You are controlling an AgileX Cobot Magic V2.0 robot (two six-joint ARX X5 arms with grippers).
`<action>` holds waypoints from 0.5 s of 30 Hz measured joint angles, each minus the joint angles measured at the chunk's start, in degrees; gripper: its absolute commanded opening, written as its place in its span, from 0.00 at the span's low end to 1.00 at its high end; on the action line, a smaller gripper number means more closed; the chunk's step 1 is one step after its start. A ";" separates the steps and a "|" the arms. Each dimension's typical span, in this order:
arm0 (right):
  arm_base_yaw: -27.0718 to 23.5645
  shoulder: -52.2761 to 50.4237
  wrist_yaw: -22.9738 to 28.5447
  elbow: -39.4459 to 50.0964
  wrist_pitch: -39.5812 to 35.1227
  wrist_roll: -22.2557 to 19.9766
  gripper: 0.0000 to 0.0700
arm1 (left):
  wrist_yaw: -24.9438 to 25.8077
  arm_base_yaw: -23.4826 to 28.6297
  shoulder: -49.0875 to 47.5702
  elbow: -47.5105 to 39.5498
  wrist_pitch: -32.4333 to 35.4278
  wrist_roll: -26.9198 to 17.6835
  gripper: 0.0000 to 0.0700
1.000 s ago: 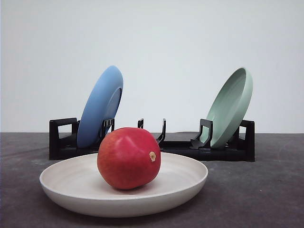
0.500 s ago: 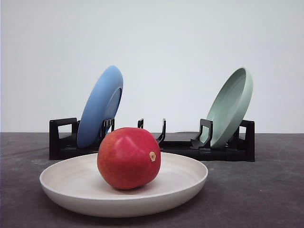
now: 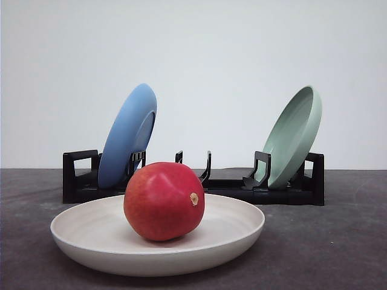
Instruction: Place pomegranate in white plate
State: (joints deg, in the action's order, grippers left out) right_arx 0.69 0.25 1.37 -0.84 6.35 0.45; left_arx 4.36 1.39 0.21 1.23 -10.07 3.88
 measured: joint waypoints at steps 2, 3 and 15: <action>0.00 0.01 0.00 0.00 0.00 0.00 0.03 | 0.00 0.00 0.00 0.00 0.00 0.00 0.00; 0.00 0.01 0.00 0.00 0.00 0.00 0.03 | 0.00 0.00 0.01 0.00 0.00 0.00 0.00; 0.00 0.01 0.00 0.00 0.00 0.00 0.03 | 0.00 0.00 0.02 0.00 0.00 0.00 0.00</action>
State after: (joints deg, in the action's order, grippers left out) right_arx 0.69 0.25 1.37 -0.84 6.35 0.45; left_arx 4.36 1.39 0.23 1.23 -10.07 3.88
